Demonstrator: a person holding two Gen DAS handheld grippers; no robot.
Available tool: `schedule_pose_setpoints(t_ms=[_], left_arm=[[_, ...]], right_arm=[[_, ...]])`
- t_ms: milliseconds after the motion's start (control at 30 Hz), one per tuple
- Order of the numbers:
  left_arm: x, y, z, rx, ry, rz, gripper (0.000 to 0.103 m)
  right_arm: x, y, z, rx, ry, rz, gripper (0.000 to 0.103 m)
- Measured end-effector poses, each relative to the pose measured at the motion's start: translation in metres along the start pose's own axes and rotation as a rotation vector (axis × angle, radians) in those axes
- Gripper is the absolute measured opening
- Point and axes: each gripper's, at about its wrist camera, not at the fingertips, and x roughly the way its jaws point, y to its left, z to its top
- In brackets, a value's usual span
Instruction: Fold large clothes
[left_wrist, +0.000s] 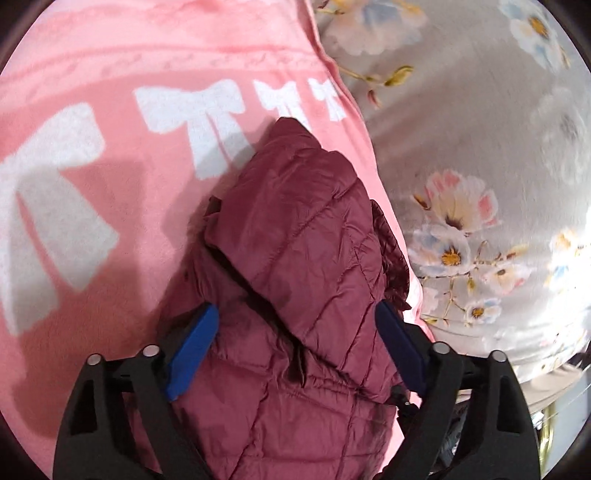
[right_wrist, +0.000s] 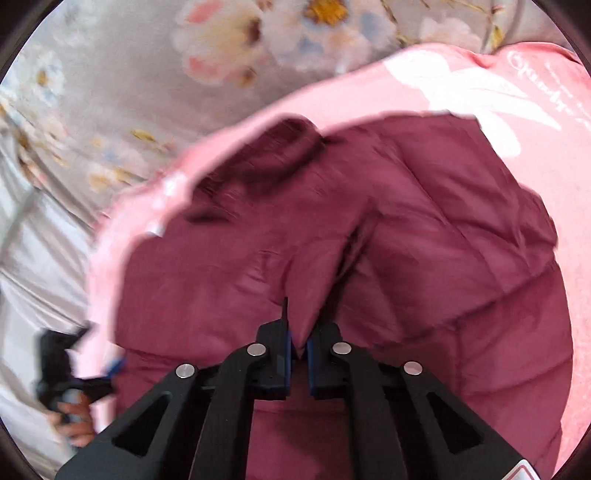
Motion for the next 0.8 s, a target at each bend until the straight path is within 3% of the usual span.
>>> schedule_pose_setpoints(t_ms=[167, 233, 367, 500, 567, 633, 700, 800], left_arm=[[0.017, -0.004, 0.009, -0.005, -0.022, 0.087, 0.071], [0.021, -0.004, 0.014, -0.014, -0.041, 0.113, 0.065], [0.029, -0.007, 0.025, -0.028, -0.077, 0.142, 0.061], [0.030, -0.009, 0.030, -0.036, -0.099, 0.130, 0.056], [0.030, -0.012, 0.032, -0.025, -0.096, 0.112, 0.042], [0.031, -0.016, 0.035, 0.013, -0.118, 0.187, 0.020], [0.035, -0.013, 0.038, 0.035, -0.126, 0.278, 0.010], [0.038, -0.005, 0.035, 0.047, -0.119, 0.306, 0.005]], right_arm=[[-0.060, 0.052, 0.049, -0.085, -0.136, 0.133, 0.004], [-0.076, 0.062, 0.061, -0.118, -0.162, 0.141, 0.004], [-0.080, 0.062, 0.064, -0.164, -0.159, 0.082, 0.004], [-0.053, 0.019, 0.044, -0.118, -0.086, 0.000, 0.004], [-0.035, -0.002, 0.033, -0.105, -0.054, -0.058, 0.004], [-0.023, -0.021, 0.022, -0.099, -0.032, -0.102, 0.004], [-0.012, -0.035, 0.015, -0.084, -0.010, -0.131, 0.003], [0.001, -0.052, 0.005, -0.082, 0.008, -0.190, 0.003]])
